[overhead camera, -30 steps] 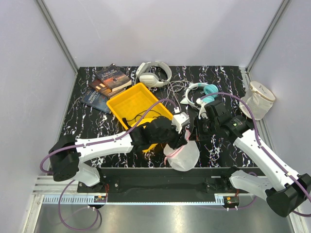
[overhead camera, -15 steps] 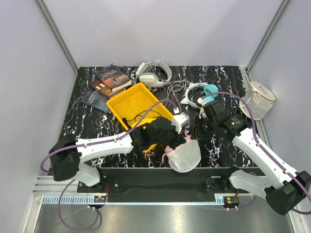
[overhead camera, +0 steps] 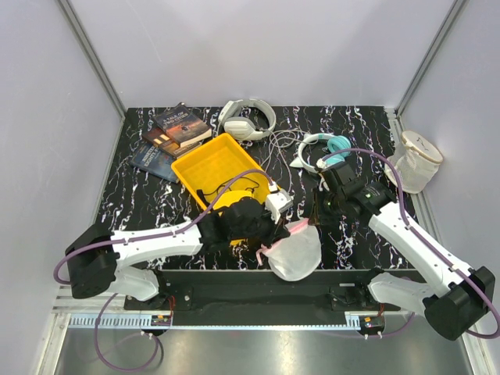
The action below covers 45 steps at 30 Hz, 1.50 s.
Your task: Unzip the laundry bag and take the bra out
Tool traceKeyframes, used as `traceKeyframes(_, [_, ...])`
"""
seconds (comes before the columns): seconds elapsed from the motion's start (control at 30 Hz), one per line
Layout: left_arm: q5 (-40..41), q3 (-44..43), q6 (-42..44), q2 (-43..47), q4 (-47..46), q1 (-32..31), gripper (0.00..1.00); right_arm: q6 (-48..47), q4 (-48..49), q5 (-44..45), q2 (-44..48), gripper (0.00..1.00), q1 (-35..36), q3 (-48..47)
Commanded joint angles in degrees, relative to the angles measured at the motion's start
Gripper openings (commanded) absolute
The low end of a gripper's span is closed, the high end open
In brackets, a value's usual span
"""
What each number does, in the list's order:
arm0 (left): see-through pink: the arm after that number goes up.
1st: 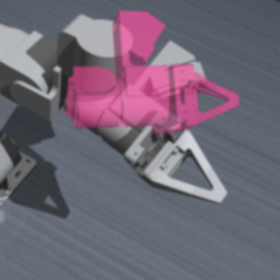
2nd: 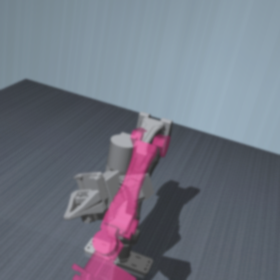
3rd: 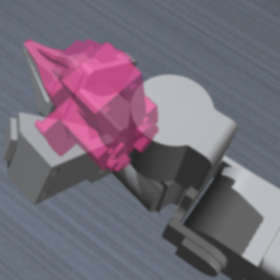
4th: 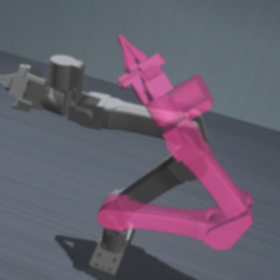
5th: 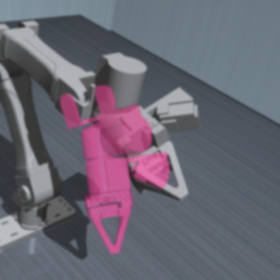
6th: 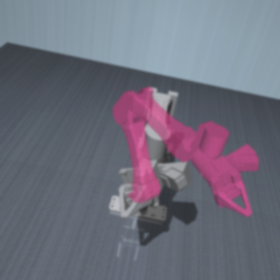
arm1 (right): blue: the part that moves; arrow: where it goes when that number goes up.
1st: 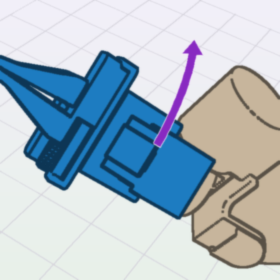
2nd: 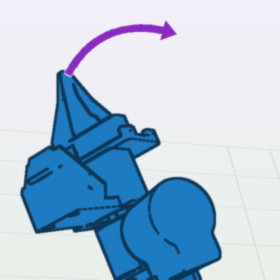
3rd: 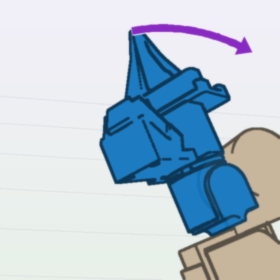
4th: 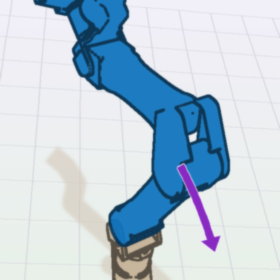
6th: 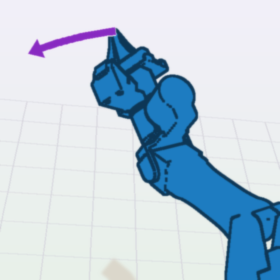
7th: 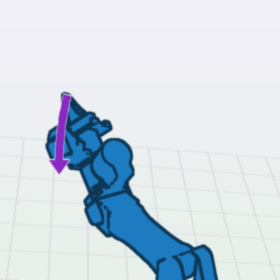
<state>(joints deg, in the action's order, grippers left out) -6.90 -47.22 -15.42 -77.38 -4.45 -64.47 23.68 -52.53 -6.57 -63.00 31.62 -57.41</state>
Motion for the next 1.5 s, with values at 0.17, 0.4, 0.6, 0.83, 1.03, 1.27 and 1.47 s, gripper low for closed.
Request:
traceKeyframes(0.17, [-0.84, 5.73, 0.39, 5.92, -0.39, -0.22, 0.0, -0.13, 1.64, 4.03, -0.02, 0.0, -0.68, 0.02])
traceKeyframes(0.4, [-1.01, 4.07, -0.93, 6.9, 0.32, -0.22, 0.45, -2.23, 3.4, -1.95, 2.18, 0.0, -0.59, -0.25])
traceKeyframes(0.6, [-0.75, -1.81, -1.28, 5.76, 0.93, -0.22, 0.7, -3.03, 3.67, -6.52, 3.67, 0.0, -0.33, -0.6])
traceKeyframes(0.83, [1.1, -7.88, -1.98, 1.28, 0.49, -0.22, 0.7, -2.94, 3.75, -8.29, 4.91, 0.0, 1.6, -0.78])
traceKeyframes(1.03, [1.09, -11.22, -2.42, -3.2, 1.28, -0.22, 0.65, -2.85, 3.49, -8.29, 5.52, 0.0, 2.48, -1.39])
traceKeyframes(1.27, [1.45, -12.11, -2.77, -5.67, 2.78, -0.22, 0.43, -2.68, 3.14, -6.53, 5.79, 0.0, 2.57, -1.57])
traceKeyframes(1.47, [1.53, -10.44, -3.12, -5.58, 2.6, -0.22, 0.0, -1.89, 2.96, -4.07, 5.17, 0.0, 2.75, -1.48])
